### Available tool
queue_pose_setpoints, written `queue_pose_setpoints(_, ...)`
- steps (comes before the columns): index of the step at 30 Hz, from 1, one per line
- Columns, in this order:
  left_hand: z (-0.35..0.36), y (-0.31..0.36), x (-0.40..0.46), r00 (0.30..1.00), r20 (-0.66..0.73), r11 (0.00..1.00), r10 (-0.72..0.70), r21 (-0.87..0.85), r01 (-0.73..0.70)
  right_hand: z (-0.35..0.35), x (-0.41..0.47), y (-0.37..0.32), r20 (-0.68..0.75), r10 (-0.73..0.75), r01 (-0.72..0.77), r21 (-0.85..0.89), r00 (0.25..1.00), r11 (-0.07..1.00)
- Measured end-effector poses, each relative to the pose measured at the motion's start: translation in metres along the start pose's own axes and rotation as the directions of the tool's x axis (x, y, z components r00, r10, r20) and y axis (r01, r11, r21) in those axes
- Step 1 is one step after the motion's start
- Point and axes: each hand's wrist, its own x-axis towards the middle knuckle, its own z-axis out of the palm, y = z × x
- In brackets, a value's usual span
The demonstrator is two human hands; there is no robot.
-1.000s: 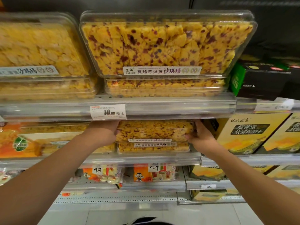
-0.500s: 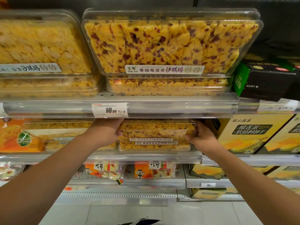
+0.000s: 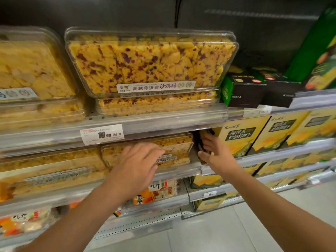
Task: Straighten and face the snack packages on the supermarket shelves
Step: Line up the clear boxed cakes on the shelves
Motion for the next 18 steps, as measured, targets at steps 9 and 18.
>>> queue_pose_setpoints(9,-0.038,0.057,0.07,0.899,-0.336,0.96,0.28,0.083,-0.268,-0.097,-0.053,-0.025,-0.252,-0.109,0.091,-0.083,0.962,0.992)
queue_pose_setpoints(18,-0.018,0.098,0.107,0.963,-0.265,0.975,-0.053,0.196,0.108,-0.204,-0.01,-0.012,-0.318,-0.407,0.264,-0.409,0.856,0.874)
